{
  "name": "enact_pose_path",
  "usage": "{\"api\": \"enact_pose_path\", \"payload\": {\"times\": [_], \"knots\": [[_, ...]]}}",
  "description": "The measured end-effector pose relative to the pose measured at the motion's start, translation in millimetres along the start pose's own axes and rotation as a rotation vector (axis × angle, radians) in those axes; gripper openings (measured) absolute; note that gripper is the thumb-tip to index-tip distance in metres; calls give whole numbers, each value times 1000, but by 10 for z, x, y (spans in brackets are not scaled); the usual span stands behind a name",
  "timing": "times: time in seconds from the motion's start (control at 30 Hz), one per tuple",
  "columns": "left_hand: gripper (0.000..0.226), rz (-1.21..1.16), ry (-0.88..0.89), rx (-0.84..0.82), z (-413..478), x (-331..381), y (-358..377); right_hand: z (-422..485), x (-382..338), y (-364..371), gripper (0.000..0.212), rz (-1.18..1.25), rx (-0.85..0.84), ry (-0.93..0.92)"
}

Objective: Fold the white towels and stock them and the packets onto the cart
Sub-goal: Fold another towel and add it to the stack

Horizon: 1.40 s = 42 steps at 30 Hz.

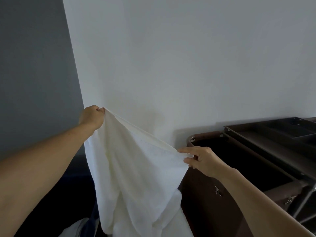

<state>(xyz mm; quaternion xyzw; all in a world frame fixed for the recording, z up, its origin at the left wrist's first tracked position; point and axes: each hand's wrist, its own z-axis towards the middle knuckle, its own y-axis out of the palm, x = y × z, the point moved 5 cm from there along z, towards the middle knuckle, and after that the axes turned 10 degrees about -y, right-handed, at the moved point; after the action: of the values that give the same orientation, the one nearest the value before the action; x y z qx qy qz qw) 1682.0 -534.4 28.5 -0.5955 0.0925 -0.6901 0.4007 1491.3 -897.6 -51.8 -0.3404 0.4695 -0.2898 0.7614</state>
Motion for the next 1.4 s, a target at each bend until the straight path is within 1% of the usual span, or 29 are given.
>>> {"api": "enact_pose_path", "payload": {"times": [0.17,0.27,0.33,0.4,0.5,0.63,0.73,0.77,0.87,0.9,1.0,1.1,1.2,1.3,1.4], "knots": [[38,10,2,1,-14,9,-3,-13,22,35,35,-118,-27,-84],[39,11,14,-5,-19,23,6,-9,85,45,20,-106,19,-107],[37,-2,5,-13,-13,30,10,-24,150,13,10,-73,68,-18],[37,-2,6,-25,2,32,19,-48,197,-27,15,-39,98,81],[39,5,10,-32,8,51,34,-66,209,-110,19,1,178,124],[42,11,18,-56,19,58,63,-98,265,-230,16,130,350,190],[41,12,15,-101,5,58,95,-133,370,-304,8,333,484,272],[40,7,5,-120,-7,61,103,-138,397,-322,12,418,503,289],[36,-34,-52,-154,-52,57,131,-114,422,-330,43,593,448,340],[33,-32,-81,-162,-82,56,157,-105,405,-337,43,644,443,357],[33,-12,-138,-225,-321,150,309,-26,320,-324,26,783,478,407],[48,-84,-145,-314,-654,379,535,113,200,-214,18,749,482,446],[53,-195,-165,-409,-947,531,748,256,89,-129,14,570,499,473],[41,-243,-157,-453,-1177,579,893,413,-30,-65,16,386,490,450],[28,-265,-110,-495,-1383,627,996,540,-198,27,17,340,487,401]]}}
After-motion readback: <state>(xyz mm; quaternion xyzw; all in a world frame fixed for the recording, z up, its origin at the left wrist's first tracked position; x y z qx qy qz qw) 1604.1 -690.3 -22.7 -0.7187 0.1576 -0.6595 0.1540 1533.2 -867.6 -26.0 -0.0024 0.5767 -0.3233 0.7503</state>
